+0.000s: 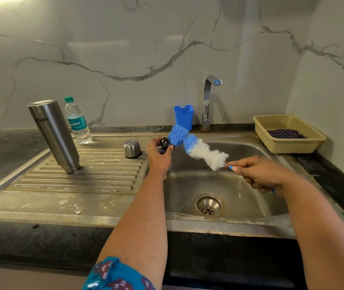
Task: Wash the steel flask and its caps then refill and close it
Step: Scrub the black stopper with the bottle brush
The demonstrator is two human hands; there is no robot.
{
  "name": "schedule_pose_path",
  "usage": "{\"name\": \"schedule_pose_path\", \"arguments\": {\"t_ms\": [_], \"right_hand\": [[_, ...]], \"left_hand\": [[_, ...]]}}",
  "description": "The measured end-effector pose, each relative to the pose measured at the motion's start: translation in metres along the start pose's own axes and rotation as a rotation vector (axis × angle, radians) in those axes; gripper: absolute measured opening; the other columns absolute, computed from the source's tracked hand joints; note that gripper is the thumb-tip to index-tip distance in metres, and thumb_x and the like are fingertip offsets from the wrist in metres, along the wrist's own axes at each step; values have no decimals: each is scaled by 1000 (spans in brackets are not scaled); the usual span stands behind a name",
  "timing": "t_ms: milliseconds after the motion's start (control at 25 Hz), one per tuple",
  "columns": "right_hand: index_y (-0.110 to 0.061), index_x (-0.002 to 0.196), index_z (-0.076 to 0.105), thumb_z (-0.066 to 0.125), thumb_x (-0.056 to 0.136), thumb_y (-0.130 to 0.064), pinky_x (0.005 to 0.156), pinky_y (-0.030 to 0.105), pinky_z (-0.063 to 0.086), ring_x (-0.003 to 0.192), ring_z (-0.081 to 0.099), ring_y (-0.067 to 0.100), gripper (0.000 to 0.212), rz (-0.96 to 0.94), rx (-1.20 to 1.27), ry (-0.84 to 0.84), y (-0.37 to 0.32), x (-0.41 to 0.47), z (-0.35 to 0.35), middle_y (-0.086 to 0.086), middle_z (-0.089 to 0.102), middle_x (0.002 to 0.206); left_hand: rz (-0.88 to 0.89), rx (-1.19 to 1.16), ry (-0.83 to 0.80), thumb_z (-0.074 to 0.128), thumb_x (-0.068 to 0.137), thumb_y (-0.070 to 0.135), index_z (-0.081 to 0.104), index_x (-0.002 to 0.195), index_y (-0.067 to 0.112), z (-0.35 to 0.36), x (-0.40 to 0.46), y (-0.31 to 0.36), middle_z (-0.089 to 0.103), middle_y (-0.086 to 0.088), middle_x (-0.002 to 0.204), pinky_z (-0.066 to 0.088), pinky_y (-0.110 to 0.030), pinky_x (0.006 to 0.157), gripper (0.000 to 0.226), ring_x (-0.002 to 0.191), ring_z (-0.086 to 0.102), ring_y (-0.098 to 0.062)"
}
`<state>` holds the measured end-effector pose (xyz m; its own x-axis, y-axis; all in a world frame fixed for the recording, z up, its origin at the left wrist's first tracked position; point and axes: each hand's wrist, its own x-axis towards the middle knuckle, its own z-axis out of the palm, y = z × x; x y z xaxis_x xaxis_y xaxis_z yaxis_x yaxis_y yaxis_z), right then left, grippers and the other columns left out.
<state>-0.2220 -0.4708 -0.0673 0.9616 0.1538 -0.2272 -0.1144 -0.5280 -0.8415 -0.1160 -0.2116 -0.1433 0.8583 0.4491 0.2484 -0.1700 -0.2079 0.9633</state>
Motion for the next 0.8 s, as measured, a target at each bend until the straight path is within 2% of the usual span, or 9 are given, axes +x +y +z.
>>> {"name": "schedule_pose_path", "arguments": {"t_ms": [160,240,320,480,560,680,800], "right_hand": [[-33,121,60,49,100,-22,38,17,19,43,24,10,26,13,11,3,2,1,-2,3,34,58],[-34,118,61,50,100,-22,38,16,20,43,25,9,24,9,46,-26,3,1,-1,2,36,58],[-37,114,60,48,101,-22,40,18,19,44,23,10,23,15,5,27,5,4,0,2,34,59],[-39,97,59,44,102,-25,44,23,19,47,22,12,21,-30,-51,23,4,6,8,4,32,61],[-39,92,61,45,101,-27,43,23,21,46,24,12,23,-43,-91,19,1,4,9,5,35,61],[-37,98,64,48,100,-28,43,22,22,45,26,11,19,-10,-128,20,1,0,2,3,36,59],[-32,106,66,49,100,-26,40,20,23,43,26,10,18,61,-122,-55,3,-4,-7,2,35,57]], "left_hand": [[20,52,-25,72,89,16,52,131,18,0,-2,2,49,-7,133,50,-35,97,46,116,55,-21],[15,45,-23,71,90,15,51,134,18,-1,-5,5,46,-7,135,47,-29,95,48,113,53,-17],[15,110,-50,70,92,16,49,138,18,-1,-7,7,41,-8,136,42,-25,94,50,109,48,-14],[18,157,-100,68,93,20,44,143,19,1,-9,10,35,-9,139,40,-26,98,56,117,51,-20],[-4,154,-112,70,91,21,43,143,20,0,-9,9,33,-8,138,38,-28,100,59,112,48,-17],[9,213,-104,75,87,21,49,135,19,-2,-9,5,35,-10,133,37,-27,98,55,103,45,-15],[7,235,-72,77,84,15,53,129,19,-3,-8,2,39,-11,130,38,-27,97,51,103,48,-18]]}}
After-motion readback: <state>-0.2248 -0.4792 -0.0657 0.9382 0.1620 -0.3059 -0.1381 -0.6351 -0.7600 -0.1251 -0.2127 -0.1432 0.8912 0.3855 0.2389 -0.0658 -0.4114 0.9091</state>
